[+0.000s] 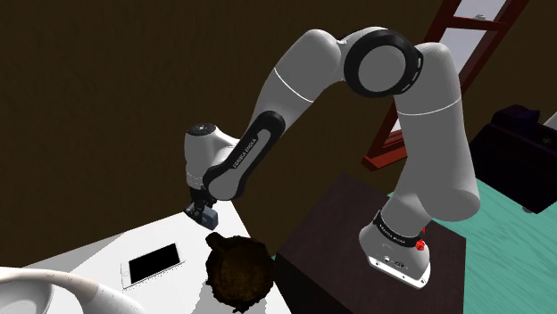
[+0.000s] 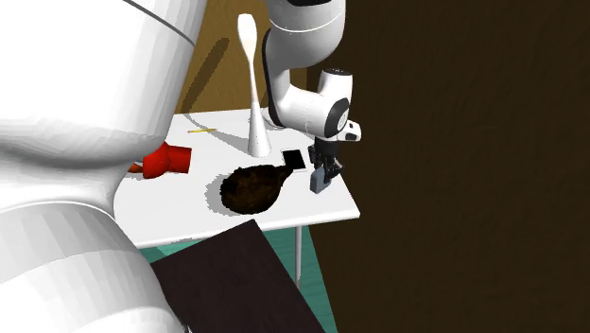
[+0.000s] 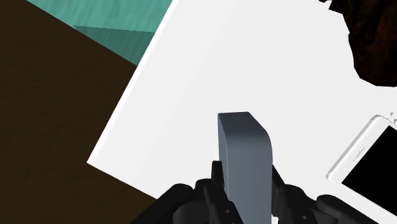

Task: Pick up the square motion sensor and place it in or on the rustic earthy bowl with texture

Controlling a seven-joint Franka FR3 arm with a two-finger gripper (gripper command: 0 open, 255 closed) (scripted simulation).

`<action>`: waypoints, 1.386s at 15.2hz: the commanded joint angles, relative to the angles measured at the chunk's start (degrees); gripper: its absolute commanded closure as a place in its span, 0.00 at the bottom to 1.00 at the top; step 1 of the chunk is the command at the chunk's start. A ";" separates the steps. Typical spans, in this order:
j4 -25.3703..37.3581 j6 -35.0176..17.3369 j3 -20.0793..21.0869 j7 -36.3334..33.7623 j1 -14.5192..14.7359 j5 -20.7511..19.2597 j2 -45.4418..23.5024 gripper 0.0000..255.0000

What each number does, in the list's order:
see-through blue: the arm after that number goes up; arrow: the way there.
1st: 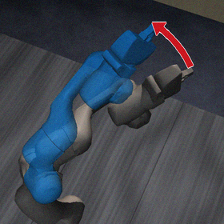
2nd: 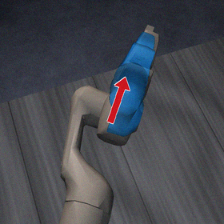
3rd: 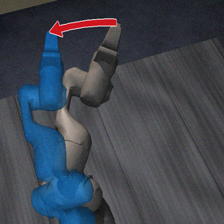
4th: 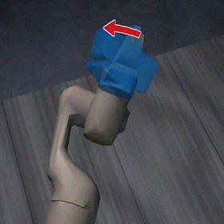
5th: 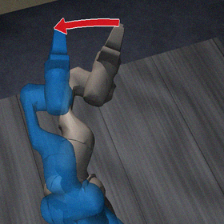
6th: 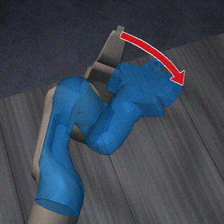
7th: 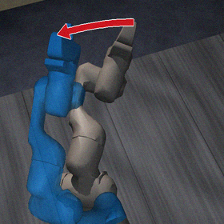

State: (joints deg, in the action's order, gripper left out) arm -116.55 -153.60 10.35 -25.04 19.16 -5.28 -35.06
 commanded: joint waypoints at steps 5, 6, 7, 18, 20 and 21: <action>0.03 0.02 -0.01 0.01 -0.01 0.00 -0.05 1.00; -0.04 -0.03 -0.01 -0.01 0.00 0.00 -0.03 1.00; -0.24 0.47 0.14 0.05 -0.12 0.13 0.66 1.00; -1.52 6.42 1.69 0.82 -1.36 1.73 7.93 1.00; -1.59 7.58 1.94 0.98 -1.55 2.05 9.17 1.00; -1.61 8.17 2.06 1.06 -1.65 2.22 9.79 1.00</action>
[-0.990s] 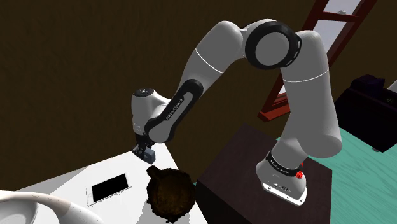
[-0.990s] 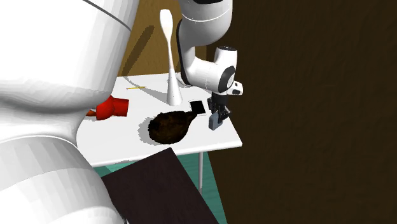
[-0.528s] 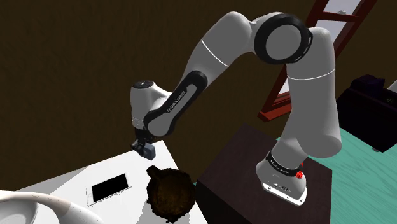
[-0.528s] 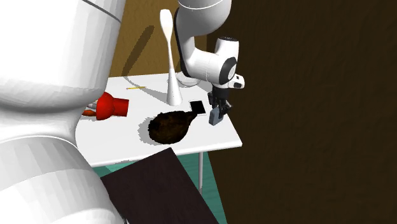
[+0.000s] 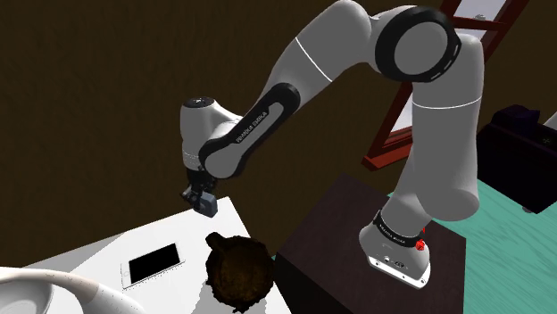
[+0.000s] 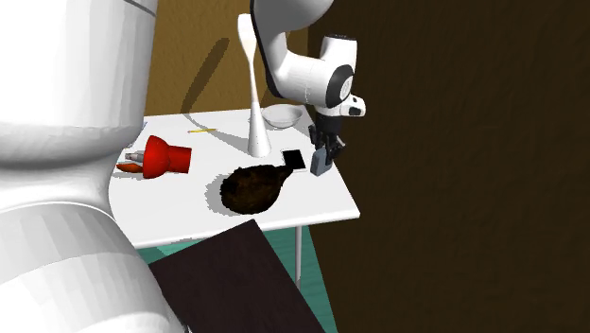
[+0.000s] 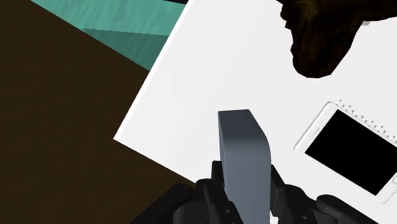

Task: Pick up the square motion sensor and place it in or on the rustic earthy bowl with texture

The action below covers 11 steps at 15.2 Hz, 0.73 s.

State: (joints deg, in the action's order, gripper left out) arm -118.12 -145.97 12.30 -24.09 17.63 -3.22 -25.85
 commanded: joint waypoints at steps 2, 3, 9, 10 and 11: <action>-0.04 1.73 0.35 0.27 -0.30 0.48 1.78 1.00; -0.02 2.33 0.46 0.35 -0.39 0.64 2.37 1.00; 0.36 6.05 1.04 0.81 -0.85 1.61 5.76 1.00; 0.47 6.69 1.12 0.88 -0.92 1.76 6.30 1.00; 0.59 7.33 1.20 0.95 -0.98 1.91 6.83 1.00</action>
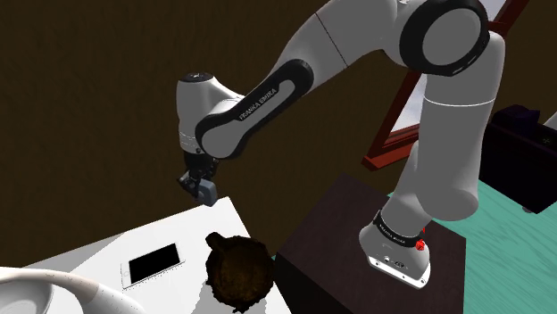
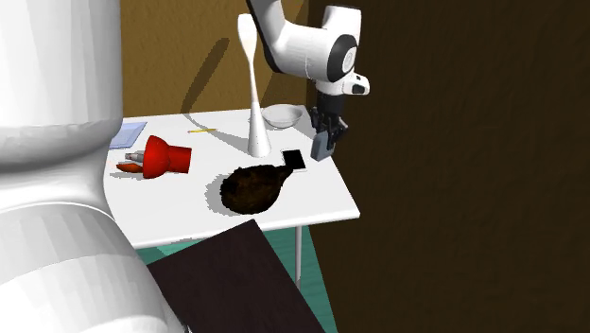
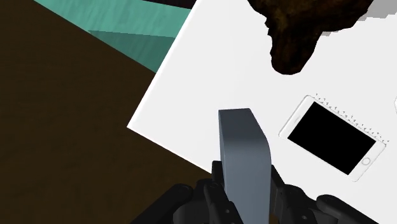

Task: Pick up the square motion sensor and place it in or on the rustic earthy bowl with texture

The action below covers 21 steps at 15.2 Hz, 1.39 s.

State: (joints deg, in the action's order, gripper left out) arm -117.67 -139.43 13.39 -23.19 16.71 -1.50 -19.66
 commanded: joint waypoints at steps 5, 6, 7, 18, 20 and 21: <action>0.94 4.04 0.45 0.40 -0.35 0.92 3.16 1.00; 1.13 4.70 0.50 0.46 -0.40 1.05 3.64 1.00; 1.16 4.81 0.51 0.47 -0.40 1.08 3.72 1.00; -19.51 -0.71 6.06 -7.02 4.70 6.14 19.86 1.00; -22.48 -1.20 7.32 -8.53 5.99 7.48 22.58 1.00; -23.87 -1.39 7.98 -9.30 6.67 8.20 23.91 1.00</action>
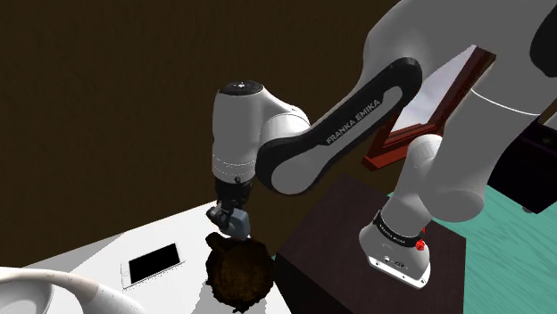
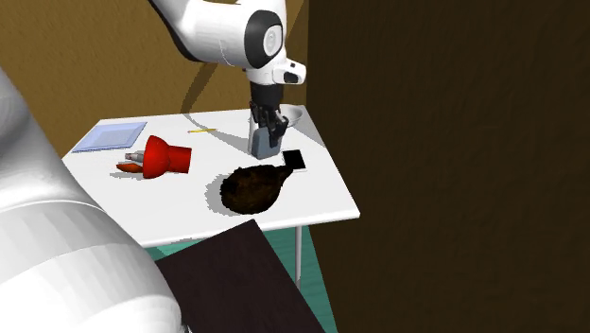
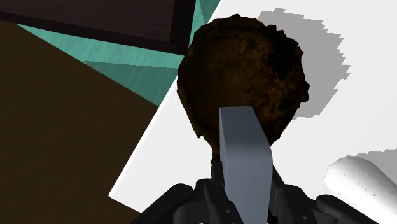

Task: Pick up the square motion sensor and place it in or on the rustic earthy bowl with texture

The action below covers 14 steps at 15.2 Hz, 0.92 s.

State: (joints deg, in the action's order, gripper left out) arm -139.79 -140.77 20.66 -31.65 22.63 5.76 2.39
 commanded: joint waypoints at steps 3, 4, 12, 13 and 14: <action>-3.97 -1.98 1.69 -2.24 1.67 1.41 2.26 1.00; -4.19 -2.86 1.74 -2.43 1.64 1.12 1.57 1.00; -5.45 -9.81 1.80 -4.54 1.43 -2.10 -4.43 1.00; -5.54 -10.66 1.73 -4.89 1.44 -2.63 -5.24 1.00; -5.62 -11.51 1.64 -5.27 1.46 -3.19 -6.07 1.00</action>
State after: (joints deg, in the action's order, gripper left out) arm -145.38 -151.54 22.36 -36.59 24.09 3.05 -2.96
